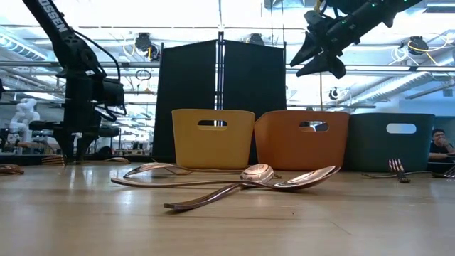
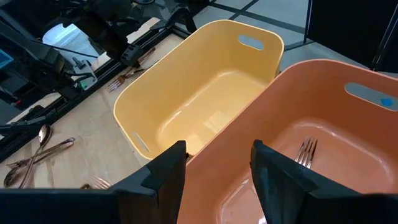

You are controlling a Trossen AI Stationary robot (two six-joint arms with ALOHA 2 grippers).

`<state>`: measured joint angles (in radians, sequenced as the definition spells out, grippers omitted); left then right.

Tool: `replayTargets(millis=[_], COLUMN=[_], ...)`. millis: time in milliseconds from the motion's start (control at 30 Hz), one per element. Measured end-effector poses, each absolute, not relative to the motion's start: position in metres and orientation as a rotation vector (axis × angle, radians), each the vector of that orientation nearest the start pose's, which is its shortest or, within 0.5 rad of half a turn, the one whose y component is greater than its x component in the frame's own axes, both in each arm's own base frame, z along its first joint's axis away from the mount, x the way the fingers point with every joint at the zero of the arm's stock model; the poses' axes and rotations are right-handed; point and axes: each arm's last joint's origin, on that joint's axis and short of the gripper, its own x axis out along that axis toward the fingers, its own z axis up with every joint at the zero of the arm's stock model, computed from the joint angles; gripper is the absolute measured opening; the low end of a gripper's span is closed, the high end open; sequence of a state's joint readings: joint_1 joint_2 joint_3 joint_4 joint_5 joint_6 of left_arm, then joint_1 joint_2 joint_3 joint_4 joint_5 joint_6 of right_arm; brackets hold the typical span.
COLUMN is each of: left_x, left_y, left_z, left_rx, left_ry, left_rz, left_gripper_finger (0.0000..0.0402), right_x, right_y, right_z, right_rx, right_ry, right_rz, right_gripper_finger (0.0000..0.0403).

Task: Sort silverware
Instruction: Put the copper fork into the orange bin

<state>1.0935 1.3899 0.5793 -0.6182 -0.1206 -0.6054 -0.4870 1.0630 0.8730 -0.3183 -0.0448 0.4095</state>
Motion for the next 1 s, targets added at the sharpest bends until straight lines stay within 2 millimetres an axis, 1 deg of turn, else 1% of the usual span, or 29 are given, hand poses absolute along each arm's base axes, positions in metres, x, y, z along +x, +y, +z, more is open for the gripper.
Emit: replayTargets(millis=[100, 267, 300, 600, 767, 833, 1000], left_x=[0.089, 0.090, 0.090, 0.090, 0.091, 0.093, 0.099], left_y=[0.178, 0.178, 0.178, 0.178, 0.174, 0.173, 0.169], left_z=[0.131, 0.131, 0.131, 0.132, 0.139, 0.146, 0.171], left_rx=[-1.145, -1.150, -1.151, -1.146, -1.126, -1.130, -1.061], left_ry=[1.034, 1.026, 1.026, 1.028, 0.991, 0.958, 0.850], left_rz=[1.399, 1.387, 1.386, 1.381, 1.367, 1.331, 1.278], left_gripper_finger=[0.0066, 0.0014, 0.0008, 0.0003, 0.0001, 0.0001, 0.0001], right_x=[0.202, 0.202, 0.202, 0.205, 0.205, 0.205, 0.205], right_y=[-0.106, -0.106, -0.106, -0.100, -0.099, -0.099, -0.099], right_z=[0.300, 0.300, 0.300, 0.300, 0.300, 0.300, 0.300], right_rx=[0.547, 0.555, 0.561, 0.573, 0.596, 0.598, 0.599], right_ry=[0.396, 0.394, 0.393, 0.396, 0.393, 0.392, 0.393], right_rz=[-0.534, -0.536, -0.537, -0.511, -0.510, -0.511, -0.510], right_gripper_finger=[0.0169, 0.0169, 0.0169, 0.0169, 0.0169, 0.0169, 0.0169])
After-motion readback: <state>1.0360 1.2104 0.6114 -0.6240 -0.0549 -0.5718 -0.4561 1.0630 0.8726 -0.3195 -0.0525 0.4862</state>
